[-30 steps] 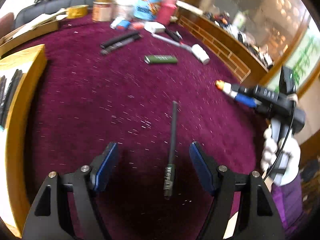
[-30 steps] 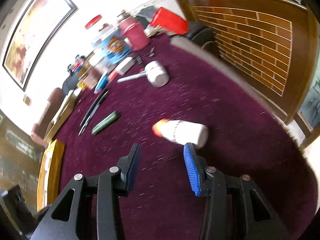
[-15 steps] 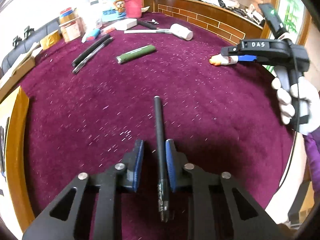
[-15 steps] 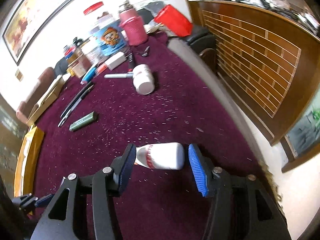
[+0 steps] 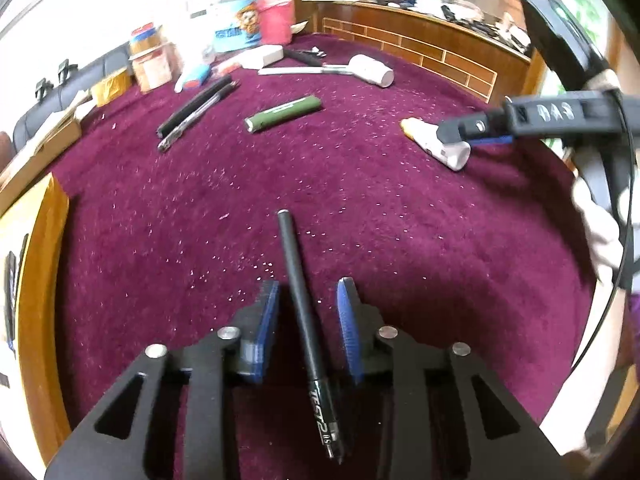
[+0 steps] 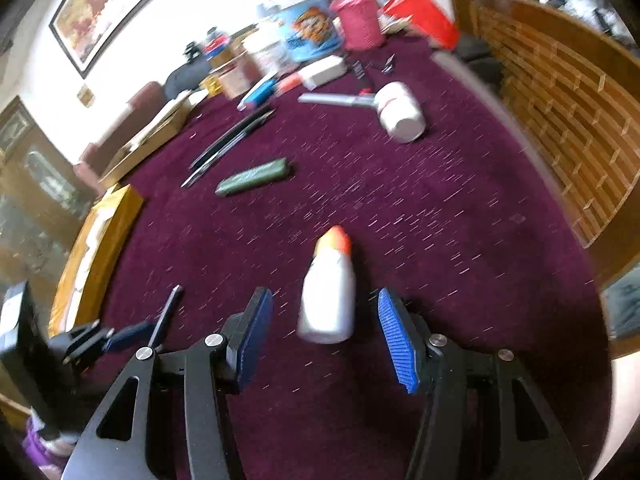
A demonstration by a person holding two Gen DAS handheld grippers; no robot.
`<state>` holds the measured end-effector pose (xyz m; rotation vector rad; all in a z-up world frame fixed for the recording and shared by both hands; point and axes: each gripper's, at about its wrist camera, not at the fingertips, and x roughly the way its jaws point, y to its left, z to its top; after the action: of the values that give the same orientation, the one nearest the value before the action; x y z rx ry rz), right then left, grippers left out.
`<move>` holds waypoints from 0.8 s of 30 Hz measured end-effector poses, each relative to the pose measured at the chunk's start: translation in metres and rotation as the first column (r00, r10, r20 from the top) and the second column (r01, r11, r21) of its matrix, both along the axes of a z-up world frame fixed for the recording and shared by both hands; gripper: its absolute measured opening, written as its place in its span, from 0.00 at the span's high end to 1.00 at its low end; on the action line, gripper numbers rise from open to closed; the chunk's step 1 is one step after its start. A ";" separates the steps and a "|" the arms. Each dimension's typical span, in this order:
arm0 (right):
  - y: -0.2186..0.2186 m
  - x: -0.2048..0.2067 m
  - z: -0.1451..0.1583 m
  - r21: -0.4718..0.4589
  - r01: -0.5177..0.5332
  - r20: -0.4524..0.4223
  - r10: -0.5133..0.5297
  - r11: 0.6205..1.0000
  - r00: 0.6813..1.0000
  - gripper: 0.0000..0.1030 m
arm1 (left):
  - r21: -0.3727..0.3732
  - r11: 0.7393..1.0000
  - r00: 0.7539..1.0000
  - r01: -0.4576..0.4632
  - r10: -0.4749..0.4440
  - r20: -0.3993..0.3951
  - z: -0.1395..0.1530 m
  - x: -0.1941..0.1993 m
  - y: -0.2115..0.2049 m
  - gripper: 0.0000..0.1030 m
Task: Organize rigid objects
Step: 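Grasp a black pen with the left gripper while the right gripper grasps the orange-capped white bottle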
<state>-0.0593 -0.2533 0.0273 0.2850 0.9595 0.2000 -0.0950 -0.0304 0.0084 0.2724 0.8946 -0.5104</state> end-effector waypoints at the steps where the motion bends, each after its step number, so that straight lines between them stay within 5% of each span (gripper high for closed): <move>1: -0.001 0.000 0.001 -0.011 0.013 -0.003 -0.013 1.000 1.000 0.50 | -0.026 1.000 1.000 0.008 -0.009 -0.020 0.001 0.000 0.003 0.94; 16: 0.014 0.016 -0.012 -0.134 0.077 -0.021 -0.080 0.988 0.997 0.50 | -0.260 0.963 0.994 -0.076 0.052 -0.097 0.026 -0.015 0.061 0.94; 18: 0.020 0.016 -0.012 -0.168 0.076 -0.017 -0.079 0.983 0.997 0.53 | -0.289 0.953 0.994 -0.089 0.065 -0.092 0.032 -0.018 0.071 0.94; 20: 0.024 0.016 -0.012 -0.199 0.081 -0.012 -0.085 0.977 0.996 0.74 | -0.318 0.942 0.993 -0.109 0.086 -0.086 0.039 -0.020 0.084 0.94; 24: 0.020 0.011 -0.010 -0.133 0.089 -0.021 -0.093 0.987 0.995 0.77 | -0.396 0.907 0.989 -0.145 0.122 -0.082 0.051 -0.023 0.116 0.94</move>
<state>-0.0483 -0.2332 0.0170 0.2098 0.9793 0.0489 -0.1181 0.0854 0.0591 -0.1784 0.8343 -0.5629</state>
